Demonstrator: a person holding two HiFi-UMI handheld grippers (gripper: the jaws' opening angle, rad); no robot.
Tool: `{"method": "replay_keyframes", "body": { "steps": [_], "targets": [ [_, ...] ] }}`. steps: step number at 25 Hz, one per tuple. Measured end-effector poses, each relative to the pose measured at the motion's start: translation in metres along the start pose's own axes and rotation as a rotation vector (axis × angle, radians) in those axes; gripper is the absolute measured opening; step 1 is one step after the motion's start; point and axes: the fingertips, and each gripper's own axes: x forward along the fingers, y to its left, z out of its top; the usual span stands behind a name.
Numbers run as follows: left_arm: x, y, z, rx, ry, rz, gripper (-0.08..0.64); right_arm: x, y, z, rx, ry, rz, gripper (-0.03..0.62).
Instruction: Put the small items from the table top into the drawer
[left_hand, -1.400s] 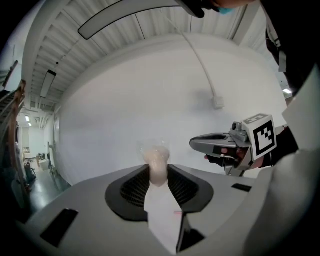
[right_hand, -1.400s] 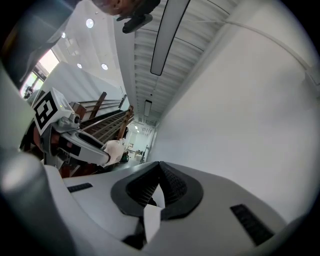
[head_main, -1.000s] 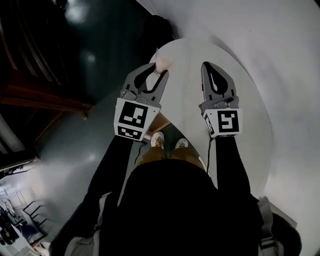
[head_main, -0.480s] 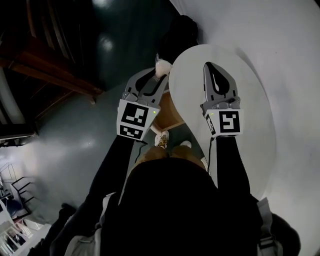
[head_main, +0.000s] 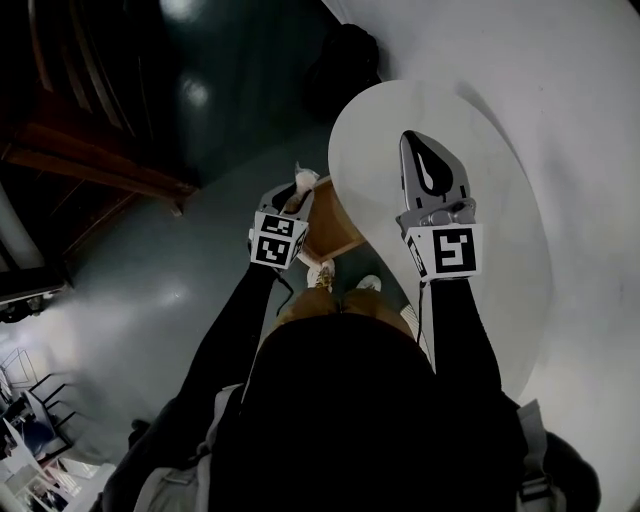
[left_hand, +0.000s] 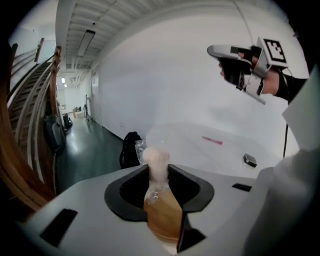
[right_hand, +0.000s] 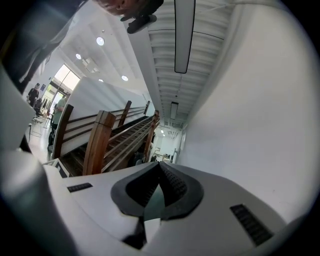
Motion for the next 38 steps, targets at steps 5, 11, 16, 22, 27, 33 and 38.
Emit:
{"method": "replay_keyframes", "body": {
  "steps": [5,11,16,22,27,33,38],
  "targets": [
    [0.026,-0.004,-0.074,-0.004,0.181,-0.038,0.138,-0.009,-0.005,-0.004,0.005,0.014,-0.021,0.026],
    [0.030,-0.007,-0.104,0.030,0.280,-0.052,0.150,-0.014,-0.006,-0.004,0.006,0.019,-0.038,0.026],
    [0.030,-0.008,-0.099,0.046,0.265,-0.052,0.222,-0.015,-0.005,-0.003,0.005,0.016,-0.043,0.026],
    [0.029,-0.004,-0.099,0.046,0.261,-0.047,0.247,-0.015,0.000,0.000,0.003,0.013,-0.039,0.026],
    [0.027,-0.001,-0.104,0.039,0.283,-0.054,0.247,-0.015,0.000,0.004,0.001,0.010,-0.047,0.026],
    [0.028,-0.002,-0.099,0.060,0.259,-0.065,0.247,-0.018,-0.004,0.004,0.004,0.010,-0.066,0.026],
    [0.022,-0.001,-0.081,0.055,0.224,-0.073,0.247,-0.019,-0.005,0.004,0.007,0.011,-0.086,0.026]
  ]
}}
